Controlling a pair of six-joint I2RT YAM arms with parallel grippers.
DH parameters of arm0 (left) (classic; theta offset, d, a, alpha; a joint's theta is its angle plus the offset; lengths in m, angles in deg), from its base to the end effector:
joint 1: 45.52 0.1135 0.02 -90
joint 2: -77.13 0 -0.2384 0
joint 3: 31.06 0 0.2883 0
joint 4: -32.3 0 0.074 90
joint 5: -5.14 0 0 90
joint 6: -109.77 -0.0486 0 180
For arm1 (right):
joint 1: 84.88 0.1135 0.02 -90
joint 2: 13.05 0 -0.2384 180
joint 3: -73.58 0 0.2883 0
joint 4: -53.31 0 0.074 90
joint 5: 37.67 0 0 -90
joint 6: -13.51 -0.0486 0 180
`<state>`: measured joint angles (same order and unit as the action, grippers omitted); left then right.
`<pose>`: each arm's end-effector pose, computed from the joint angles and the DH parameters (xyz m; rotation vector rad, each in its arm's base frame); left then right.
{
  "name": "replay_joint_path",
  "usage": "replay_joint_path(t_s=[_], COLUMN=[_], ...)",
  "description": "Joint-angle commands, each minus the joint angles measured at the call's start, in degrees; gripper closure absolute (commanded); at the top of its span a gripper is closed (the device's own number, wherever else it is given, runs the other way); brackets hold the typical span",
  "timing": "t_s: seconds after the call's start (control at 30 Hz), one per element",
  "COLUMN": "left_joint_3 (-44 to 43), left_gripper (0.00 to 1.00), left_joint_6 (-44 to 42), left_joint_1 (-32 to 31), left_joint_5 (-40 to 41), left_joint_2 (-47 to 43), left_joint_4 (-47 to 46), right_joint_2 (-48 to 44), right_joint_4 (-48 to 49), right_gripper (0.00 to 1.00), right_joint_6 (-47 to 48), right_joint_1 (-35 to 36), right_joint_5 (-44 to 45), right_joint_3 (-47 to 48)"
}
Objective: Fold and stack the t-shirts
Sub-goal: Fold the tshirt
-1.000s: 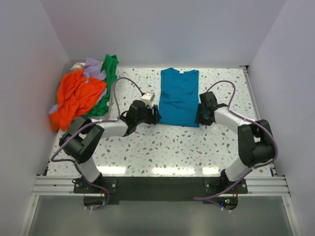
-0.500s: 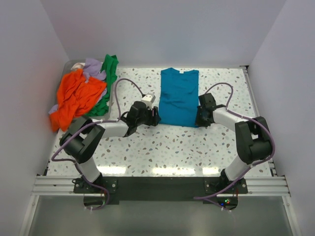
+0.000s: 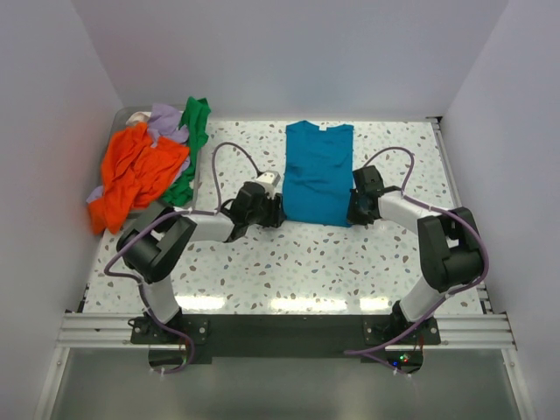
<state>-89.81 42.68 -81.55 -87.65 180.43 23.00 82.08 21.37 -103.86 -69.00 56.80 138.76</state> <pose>0.3062 -0.2257 0.0725 0.2861 2.2387 -0.6227 0.3365 0.0918 0.0990 0.2914 2.6376 0.1485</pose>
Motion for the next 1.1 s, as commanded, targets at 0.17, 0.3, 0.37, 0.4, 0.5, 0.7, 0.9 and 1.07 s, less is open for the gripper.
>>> replay_joint_path(t_s=[0.17,0.3,0.37,0.4,0.5,0.7,0.9,1.07], left_joint_3=[-3.0,-2.4,-1.3,-0.8,0.0,1.9,6.8,9.7], left_gripper=[0.53,0.62,0.66,0.67,0.77,1.0,1.0,1.0], left_joint_6=[-0.6,-0.4,0.2,0.4,1.0,1.6,2.3,2.5], left_joint_1=[-0.4,-0.4,-0.5,-0.6,-0.7,-0.7,-0.8,-1.2], left_joint_5=[-1.3,-2.3,-3.4,-4.5,-6.4,-7.8,-7.0,-6.7], left_joint_2=[2.9,2.6,2.5,2.5,3.5,3.0,-3.0,-7.9], left_joint_4=[-0.7,-0.1,-0.7,-1.4,-3.0,-4.8,-6.4,-5.5], right_joint_2=[1.5,1.5,1.2,0.9,0.7,-0.3,-5.6,-12.5], right_joint_4=[0.4,0.4,0.1,0.2,0.2,-0.4,-1.3,-3.7], right_gripper=[0.94,0.95,0.96,0.96,0.99,1.0,1.0,1.0], right_joint_6=[0.4,0.5,0.5,0.5,0.4,0.5,0.0,-0.3], right_joint_1=[0.3,0.2,0.3,0.3,0.3,0.3,0.4,1.4], right_joint_5=[0.2,0.0,0.0,0.1,-0.1,0.4,-0.3,-0.2], right_joint_3=[0.4,0.4,0.4,0.4,0.2,-0.3,-3.1,-6.3])
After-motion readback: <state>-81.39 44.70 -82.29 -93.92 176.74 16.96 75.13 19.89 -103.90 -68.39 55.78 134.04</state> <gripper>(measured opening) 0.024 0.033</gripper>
